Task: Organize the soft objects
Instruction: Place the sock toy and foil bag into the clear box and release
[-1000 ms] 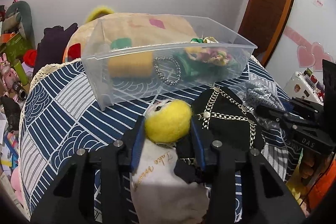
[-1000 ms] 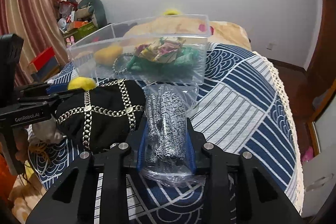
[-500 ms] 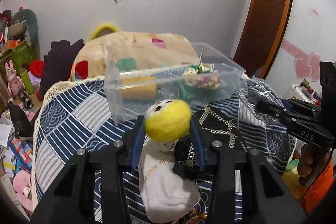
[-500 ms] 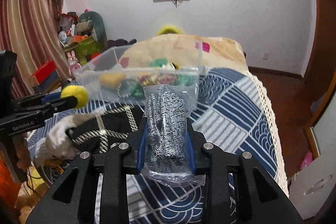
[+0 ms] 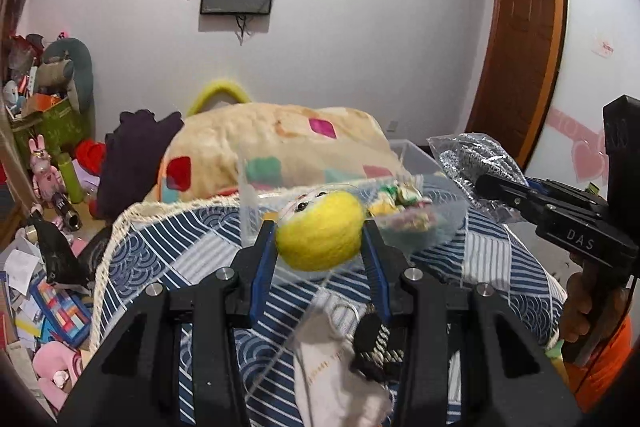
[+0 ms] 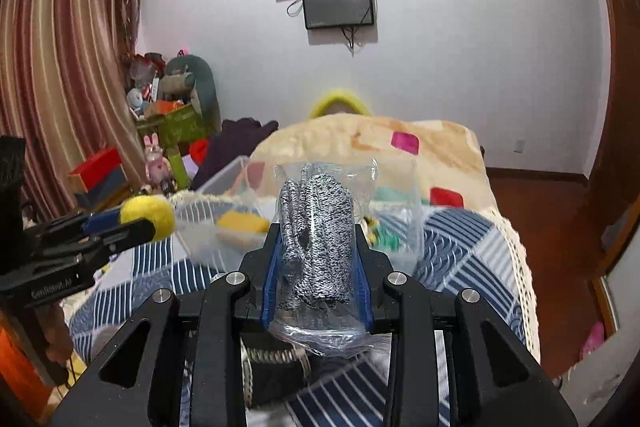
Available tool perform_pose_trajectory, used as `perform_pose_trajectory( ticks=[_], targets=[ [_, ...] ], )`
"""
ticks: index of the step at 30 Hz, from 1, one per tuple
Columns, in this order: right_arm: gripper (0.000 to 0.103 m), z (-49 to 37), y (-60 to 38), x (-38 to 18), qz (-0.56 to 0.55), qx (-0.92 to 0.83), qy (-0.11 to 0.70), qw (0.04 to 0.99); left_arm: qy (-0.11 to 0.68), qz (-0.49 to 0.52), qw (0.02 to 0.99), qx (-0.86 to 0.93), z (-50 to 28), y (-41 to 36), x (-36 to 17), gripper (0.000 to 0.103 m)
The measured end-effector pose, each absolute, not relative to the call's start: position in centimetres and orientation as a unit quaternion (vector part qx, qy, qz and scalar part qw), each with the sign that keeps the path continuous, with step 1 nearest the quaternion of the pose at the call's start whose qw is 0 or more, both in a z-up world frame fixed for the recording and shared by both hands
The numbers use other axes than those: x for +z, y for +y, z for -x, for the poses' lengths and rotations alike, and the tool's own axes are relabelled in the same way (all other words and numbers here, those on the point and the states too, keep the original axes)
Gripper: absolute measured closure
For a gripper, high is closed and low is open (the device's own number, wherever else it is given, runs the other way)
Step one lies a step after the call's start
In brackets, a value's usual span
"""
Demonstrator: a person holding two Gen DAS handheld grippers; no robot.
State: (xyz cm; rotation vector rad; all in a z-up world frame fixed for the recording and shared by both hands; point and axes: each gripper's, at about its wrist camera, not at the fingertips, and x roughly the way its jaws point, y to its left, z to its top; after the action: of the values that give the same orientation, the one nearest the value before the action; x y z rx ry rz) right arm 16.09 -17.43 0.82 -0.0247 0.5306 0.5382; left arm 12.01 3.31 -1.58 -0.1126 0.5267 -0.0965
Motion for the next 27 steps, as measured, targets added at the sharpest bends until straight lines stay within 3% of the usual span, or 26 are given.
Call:
perform_pose_trajectory(
  ticks=[27],
  targets=[
    [0.074,-22.0,-10.3,-0.9,0.068,0.277,0.318,0.904,0.319,0.046,0.946,-0.043,-20.4,4.2,-4.4,0.061]
  ],
)
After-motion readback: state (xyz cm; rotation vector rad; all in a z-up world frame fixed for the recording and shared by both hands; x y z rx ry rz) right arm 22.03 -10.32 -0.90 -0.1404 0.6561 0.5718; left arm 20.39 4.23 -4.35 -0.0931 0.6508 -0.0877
